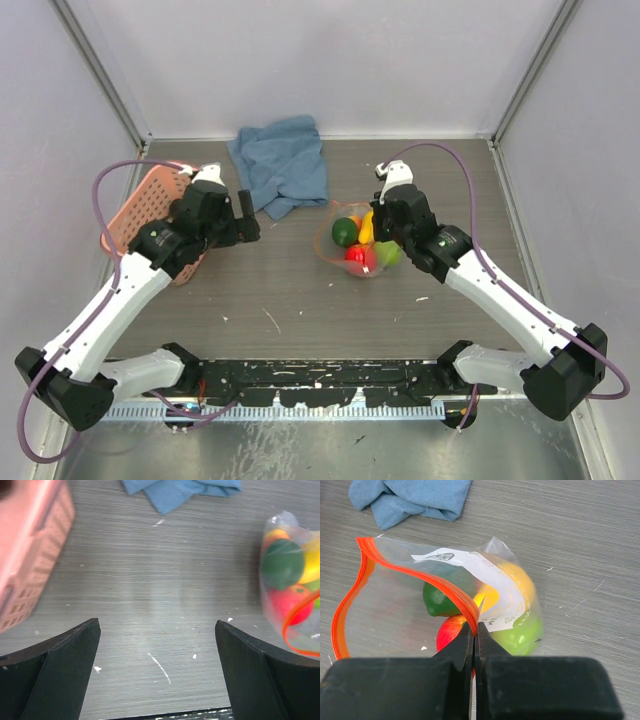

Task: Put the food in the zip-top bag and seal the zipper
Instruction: Place the fake fruit in the zipper food storage bag, then pick up the fake fruit from the bin, then place the fake fruit in the zipper food storage bag.

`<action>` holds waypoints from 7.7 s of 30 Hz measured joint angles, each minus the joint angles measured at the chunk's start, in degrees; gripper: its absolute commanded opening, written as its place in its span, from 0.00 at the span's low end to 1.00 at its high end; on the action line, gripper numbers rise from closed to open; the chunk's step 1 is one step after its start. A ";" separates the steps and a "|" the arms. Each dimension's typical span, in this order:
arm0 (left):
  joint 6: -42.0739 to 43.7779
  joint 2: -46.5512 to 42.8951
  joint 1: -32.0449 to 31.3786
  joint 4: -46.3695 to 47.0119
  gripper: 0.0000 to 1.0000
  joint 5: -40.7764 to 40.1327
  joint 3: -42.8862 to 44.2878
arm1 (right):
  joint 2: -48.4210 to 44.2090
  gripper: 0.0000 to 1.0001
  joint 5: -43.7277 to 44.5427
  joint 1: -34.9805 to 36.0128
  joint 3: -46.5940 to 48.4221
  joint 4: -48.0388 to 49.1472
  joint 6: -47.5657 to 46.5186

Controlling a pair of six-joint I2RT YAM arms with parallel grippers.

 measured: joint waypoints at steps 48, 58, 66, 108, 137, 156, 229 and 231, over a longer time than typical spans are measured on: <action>4.90 26.97 40.37 -5.31 1.00 -8.28 4.28 | -5.22 0.01 -1.18 3.76 -8.17 5.97 -1.40; 1.77 31.65 41.33 1.88 1.00 -10.08 1.44 | -5.25 0.01 0.22 4.15 -8.24 5.97 -1.46; 0.70 34.91 43.69 4.61 0.91 -10.43 0.66 | -5.25 0.01 0.61 4.48 -8.35 6.14 -1.46; 1.09 36.04 43.71 16.26 0.78 -15.15 -4.74 | -5.11 0.01 0.83 4.50 -8.50 6.82 -1.55; -1.09 19.17 36.13 16.00 0.36 -21.11 -8.02 | -3.74 0.01 0.83 4.48 -8.52 6.91 -1.53; -2.45 -6.45 35.50 15.74 0.37 8.55 -12.94 | 0.66 0.00 6.38 4.50 -1.66 -2.27 -0.74; -1.14 36.96 -21.70 61.13 0.54 -7.74 -3.06 | 3.34 0.01 1.05 4.55 1.31 -3.91 0.13; -1.27 38.27 -21.70 62.07 0.62 -7.72 -2.58 | 3.23 0.00 1.20 4.35 1.31 -3.91 0.15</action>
